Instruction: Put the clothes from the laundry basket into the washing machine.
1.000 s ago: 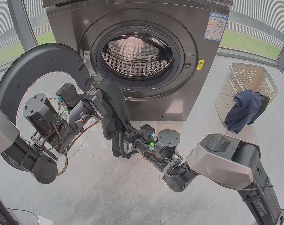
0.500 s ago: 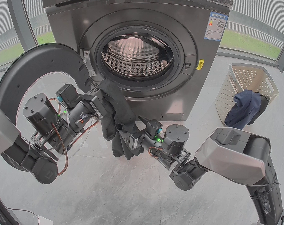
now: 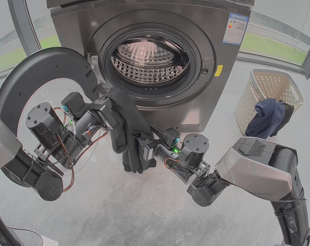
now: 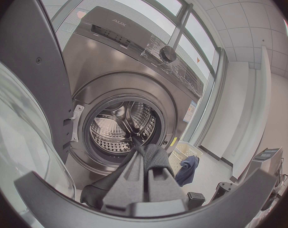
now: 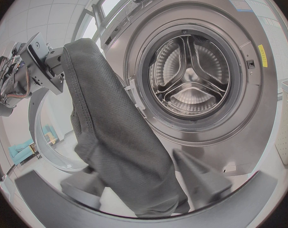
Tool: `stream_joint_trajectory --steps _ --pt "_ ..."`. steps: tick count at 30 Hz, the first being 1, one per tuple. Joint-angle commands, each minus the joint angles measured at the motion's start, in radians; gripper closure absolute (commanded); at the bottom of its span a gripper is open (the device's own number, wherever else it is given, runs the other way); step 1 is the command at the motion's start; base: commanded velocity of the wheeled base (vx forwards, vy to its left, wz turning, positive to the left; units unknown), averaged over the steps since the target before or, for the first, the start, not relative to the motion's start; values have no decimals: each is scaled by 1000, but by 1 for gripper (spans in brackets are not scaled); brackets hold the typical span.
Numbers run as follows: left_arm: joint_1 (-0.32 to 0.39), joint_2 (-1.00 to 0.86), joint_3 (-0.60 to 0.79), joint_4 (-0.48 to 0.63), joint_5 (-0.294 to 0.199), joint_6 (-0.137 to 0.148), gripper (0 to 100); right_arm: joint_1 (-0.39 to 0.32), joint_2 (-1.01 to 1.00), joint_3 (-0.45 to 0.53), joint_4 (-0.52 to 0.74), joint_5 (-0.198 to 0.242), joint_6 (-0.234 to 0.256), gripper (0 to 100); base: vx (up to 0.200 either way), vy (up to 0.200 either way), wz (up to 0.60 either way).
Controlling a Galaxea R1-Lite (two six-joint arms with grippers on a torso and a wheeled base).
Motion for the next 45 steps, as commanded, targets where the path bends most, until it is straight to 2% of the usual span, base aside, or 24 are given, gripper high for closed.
stream_joint_trajectory --steps 1,4,10,20,22,30,35,36,45 --pt "2 1 0 -1 0 0 100 -1 -16 28 -1 0 0 100 0 0 0" --pt "5 9 0 -1 0 0 100 -4 -67 102 -15 2 0 100 0 0 0" --pt "5 14 8 -1 -1 1 100 -30 -180 189 -17 0 14 100 0 0 0" --pt "-4 32 74 1 -18 1 100 -100 -398 236 -15 -4 43 100 0 0 0" --pt "-4 52 74 -1 -15 9 100 -111 -433 239 -15 -3 43 100 0 0 0" --pt "-25 60 81 -1 -9 17 100 -114 -505 294 -17 14 41 100 0 0 0" --pt "-45 55 81 -1 -12 53 100 -105 -502 291 -29 12 43 100 0 0 0" --pt "-47 60 81 -1 -15 55 0 -100 -502 289 -29 12 44 100 0 0 0" --pt "-51 193 49 -1 -14 58 0 -76 -498 283 -31 9 49 100 0 0 0"
